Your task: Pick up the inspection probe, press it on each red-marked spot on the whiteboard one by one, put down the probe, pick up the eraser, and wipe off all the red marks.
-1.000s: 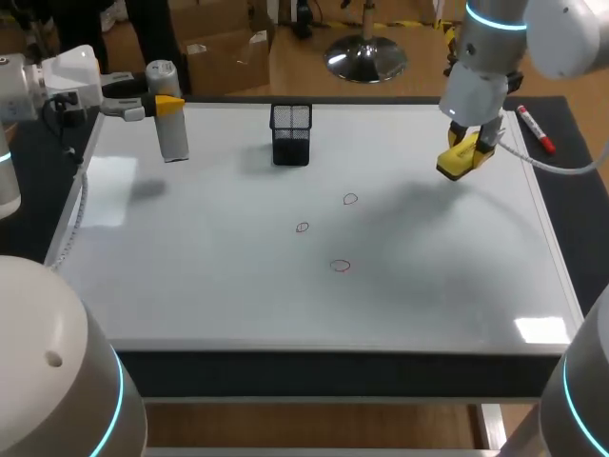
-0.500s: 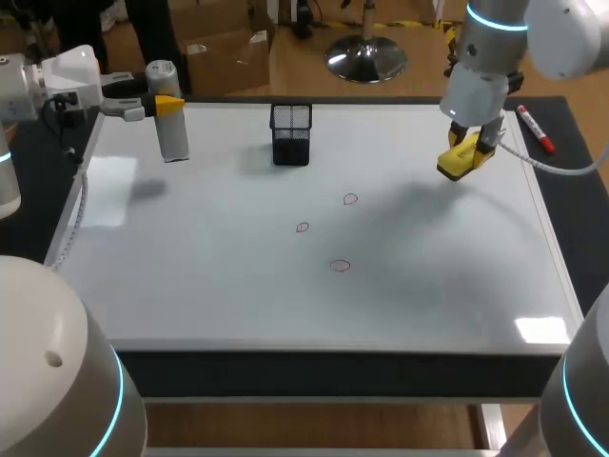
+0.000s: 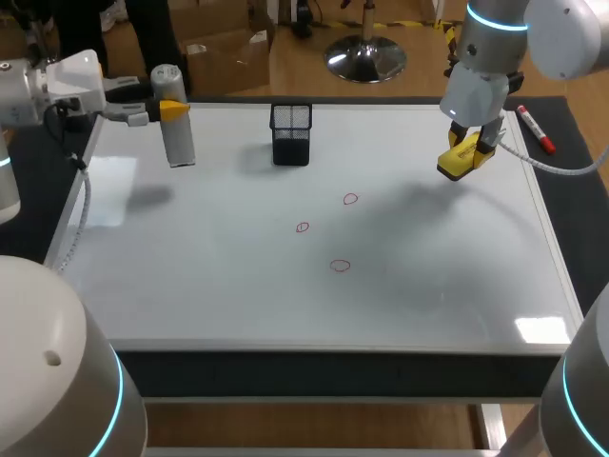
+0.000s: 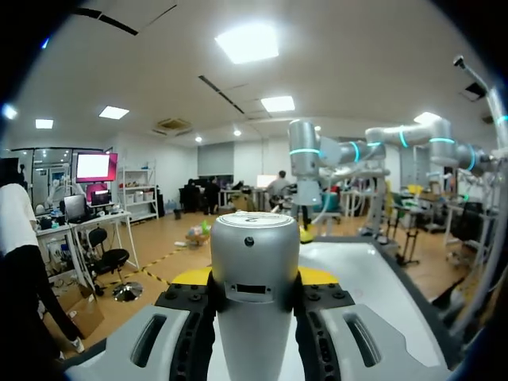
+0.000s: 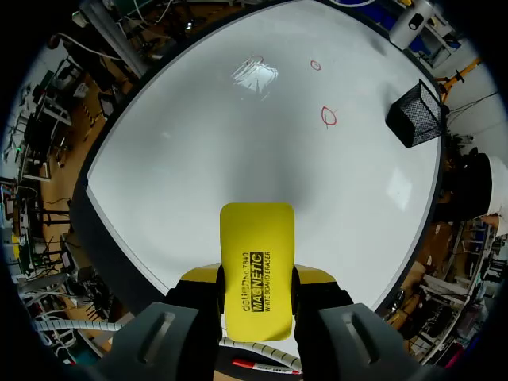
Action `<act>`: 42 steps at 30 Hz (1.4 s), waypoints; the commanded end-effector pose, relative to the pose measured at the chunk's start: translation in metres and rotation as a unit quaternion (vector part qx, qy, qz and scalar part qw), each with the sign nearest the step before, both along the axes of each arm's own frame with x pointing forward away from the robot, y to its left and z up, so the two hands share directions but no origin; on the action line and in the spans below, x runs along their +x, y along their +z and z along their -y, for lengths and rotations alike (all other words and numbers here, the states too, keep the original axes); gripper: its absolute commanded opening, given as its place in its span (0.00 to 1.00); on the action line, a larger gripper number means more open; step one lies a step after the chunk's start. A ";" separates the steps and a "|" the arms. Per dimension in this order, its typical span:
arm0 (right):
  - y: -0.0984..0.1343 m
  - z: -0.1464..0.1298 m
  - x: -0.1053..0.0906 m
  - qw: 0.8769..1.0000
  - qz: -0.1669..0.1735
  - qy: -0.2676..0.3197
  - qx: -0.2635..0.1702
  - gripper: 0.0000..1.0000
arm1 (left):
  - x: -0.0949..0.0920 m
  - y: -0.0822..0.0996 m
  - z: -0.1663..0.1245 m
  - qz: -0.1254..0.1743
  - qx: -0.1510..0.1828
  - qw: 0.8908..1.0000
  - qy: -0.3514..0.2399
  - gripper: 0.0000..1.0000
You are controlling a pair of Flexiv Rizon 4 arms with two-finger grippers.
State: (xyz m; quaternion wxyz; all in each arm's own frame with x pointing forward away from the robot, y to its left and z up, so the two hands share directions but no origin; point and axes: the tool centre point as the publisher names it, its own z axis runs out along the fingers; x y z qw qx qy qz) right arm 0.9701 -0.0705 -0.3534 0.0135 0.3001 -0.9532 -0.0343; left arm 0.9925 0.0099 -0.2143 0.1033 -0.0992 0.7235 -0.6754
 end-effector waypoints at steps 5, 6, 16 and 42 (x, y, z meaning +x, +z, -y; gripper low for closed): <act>0.001 0.001 0.000 1.000 0.000 0.001 -0.001 0.00 | -0.043 0.005 0.028 0.006 -0.019 0.999 -0.037 0.00; 0.001 0.001 0.000 1.000 0.000 0.001 -0.001 0.00 | -0.050 0.006 0.034 0.008 -0.017 0.999 -0.042 0.00; 0.001 0.001 0.000 1.000 0.000 0.001 -0.001 0.00 | -0.102 0.005 0.089 0.019 -0.011 0.994 -0.110 0.00; 0.001 0.001 0.000 1.000 0.000 0.001 -0.001 0.00 | -0.125 -0.038 0.195 0.015 -0.015 0.990 -0.136 0.00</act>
